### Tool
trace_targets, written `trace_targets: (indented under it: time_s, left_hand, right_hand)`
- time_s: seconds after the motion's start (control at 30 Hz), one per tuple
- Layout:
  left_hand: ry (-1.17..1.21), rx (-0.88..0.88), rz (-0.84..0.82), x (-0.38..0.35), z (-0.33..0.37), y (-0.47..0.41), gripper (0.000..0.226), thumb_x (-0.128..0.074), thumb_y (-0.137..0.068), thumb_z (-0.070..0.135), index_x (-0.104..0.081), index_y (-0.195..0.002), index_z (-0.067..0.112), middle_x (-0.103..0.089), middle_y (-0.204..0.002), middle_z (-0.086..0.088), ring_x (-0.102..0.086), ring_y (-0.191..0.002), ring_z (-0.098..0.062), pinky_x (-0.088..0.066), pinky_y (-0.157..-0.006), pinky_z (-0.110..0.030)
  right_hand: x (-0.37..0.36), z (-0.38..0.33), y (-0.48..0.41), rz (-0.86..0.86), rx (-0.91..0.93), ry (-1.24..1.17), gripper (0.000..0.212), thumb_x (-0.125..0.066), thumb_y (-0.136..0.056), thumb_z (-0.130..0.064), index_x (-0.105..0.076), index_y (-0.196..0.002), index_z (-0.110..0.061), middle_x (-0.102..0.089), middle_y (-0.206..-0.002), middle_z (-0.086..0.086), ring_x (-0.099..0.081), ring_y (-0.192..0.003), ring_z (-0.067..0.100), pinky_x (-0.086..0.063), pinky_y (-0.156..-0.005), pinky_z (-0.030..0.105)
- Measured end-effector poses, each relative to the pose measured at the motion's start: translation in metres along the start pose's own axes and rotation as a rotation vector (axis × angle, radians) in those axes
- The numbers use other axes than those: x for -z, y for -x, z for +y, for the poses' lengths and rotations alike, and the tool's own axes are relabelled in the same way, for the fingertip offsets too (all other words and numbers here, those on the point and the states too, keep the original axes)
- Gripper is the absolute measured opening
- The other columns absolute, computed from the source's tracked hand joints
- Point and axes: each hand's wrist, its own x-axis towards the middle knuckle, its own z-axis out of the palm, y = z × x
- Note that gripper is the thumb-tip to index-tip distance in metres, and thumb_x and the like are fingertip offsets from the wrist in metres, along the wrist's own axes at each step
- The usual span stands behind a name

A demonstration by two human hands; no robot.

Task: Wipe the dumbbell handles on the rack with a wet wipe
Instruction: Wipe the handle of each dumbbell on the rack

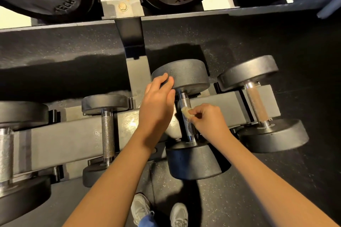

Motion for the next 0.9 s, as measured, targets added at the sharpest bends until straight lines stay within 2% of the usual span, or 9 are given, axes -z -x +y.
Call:
trace_targets:
  time_s: [0.07,0.17,0.23,0.3,0.37,0.53,0.63,0.77,0.9]
  left_hand:
    - [-0.029,-0.017,-0.006,0.002,-0.001,-0.002,0.040,-0.044,-0.100,0.017,-0.047,-0.139,0.013,-0.041,-0.146,-0.001,-0.032,-0.134,-0.013,-0.016,-0.101,-0.012]
    - [-0.050,-0.023,-0.012,0.004,-0.003,-0.002,0.041,-0.044,-0.100,0.019,-0.046,-0.140,0.014,-0.040,-0.147,0.001,-0.031,-0.134,-0.012,-0.016,-0.101,-0.011]
    - [-0.053,-0.015,-0.014,0.004,-0.002,-0.003,0.041,-0.043,-0.100,0.019,-0.045,-0.141,0.015,-0.039,-0.147,0.002,-0.030,-0.134,-0.011,-0.015,-0.100,-0.010]
    - [-0.060,-0.009,-0.019,0.003,-0.001,-0.003,0.041,-0.042,-0.101,0.020,-0.044,-0.141,0.015,-0.039,-0.148,0.002,-0.030,-0.135,-0.012,-0.014,-0.099,-0.010]
    - [-0.071,-0.007,-0.030,0.003,0.000,-0.002,0.041,-0.041,-0.101,0.021,-0.043,-0.142,0.015,-0.037,-0.148,0.002,-0.030,-0.135,-0.012,-0.015,-0.098,-0.011]
    - [-0.070,0.011,-0.060,0.007,0.002,-0.001,0.043,-0.039,-0.102,0.023,-0.040,-0.144,0.015,-0.035,-0.150,0.002,-0.029,-0.136,-0.013,-0.016,-0.099,-0.013]
    - [-0.059,0.021,-0.089,0.009,0.004,-0.001,0.043,-0.039,-0.102,0.022,-0.039,-0.144,0.014,-0.034,-0.150,0.002,-0.029,-0.136,-0.013,-0.015,-0.099,-0.012]
    - [-0.068,0.041,-0.169,0.015,0.008,-0.001,0.046,-0.039,-0.102,0.025,-0.033,-0.147,0.015,-0.028,-0.153,0.003,-0.025,-0.138,-0.013,-0.021,-0.105,-0.020]
    - [-0.071,0.075,-0.286,0.033,0.016,-0.006,0.046,-0.039,-0.102,0.027,-0.034,-0.146,0.015,-0.030,-0.152,0.001,-0.030,-0.136,-0.015,-0.026,-0.105,-0.025]
  right_hand:
    - [-0.001,-0.007,-0.013,0.077,-0.029,-0.091,0.026,-0.067,-0.088,-0.034,-0.076,-0.079,-0.010,-0.064,-0.069,0.006,-0.058,-0.066,0.021,-0.044,-0.062,0.028]
    - [-0.005,-0.014,-0.028,0.147,-0.054,-0.154,0.019,-0.068,-0.088,-0.026,-0.075,-0.097,-0.010,-0.069,-0.089,0.008,-0.063,-0.081,0.021,-0.049,-0.076,0.032]
    - [-0.005,-0.013,-0.025,0.152,-0.044,-0.147,0.019,-0.067,-0.089,-0.025,-0.076,-0.092,-0.008,-0.067,-0.084,0.010,-0.061,-0.076,0.022,-0.049,-0.071,0.034]
    - [-0.002,-0.009,-0.013,0.109,-0.009,-0.074,0.026,-0.066,-0.089,-0.027,-0.074,-0.077,-0.005,-0.064,-0.072,0.012,-0.057,-0.067,0.024,-0.045,-0.063,0.032]
    - [0.001,-0.006,-0.002,0.025,-0.028,0.007,0.026,-0.068,-0.087,-0.025,-0.072,-0.072,-0.004,-0.066,-0.073,0.011,-0.059,-0.067,0.025,-0.046,-0.064,0.031]
    - [0.012,-0.015,0.018,-0.170,-0.187,0.215,0.024,-0.063,-0.086,-0.040,-0.072,-0.077,-0.019,-0.069,-0.086,0.001,-0.063,-0.082,0.024,-0.050,-0.072,0.030]
    - [0.015,-0.019,0.024,-0.240,-0.246,0.275,0.016,-0.066,-0.083,-0.036,-0.071,-0.085,-0.020,-0.068,-0.089,-0.002,-0.063,-0.084,0.020,-0.044,-0.068,0.026]
    - [0.016,-0.018,0.030,-0.238,-0.325,0.156,0.011,-0.070,-0.080,-0.028,-0.072,-0.085,-0.019,-0.069,-0.087,-0.001,-0.063,-0.083,0.019,-0.049,-0.069,0.028]
    - [0.030,-0.022,0.038,-0.105,-0.310,-0.078,0.012,-0.070,-0.081,-0.018,-0.073,-0.092,-0.016,-0.068,-0.087,-0.002,-0.062,-0.083,0.017,-0.047,-0.068,0.026]
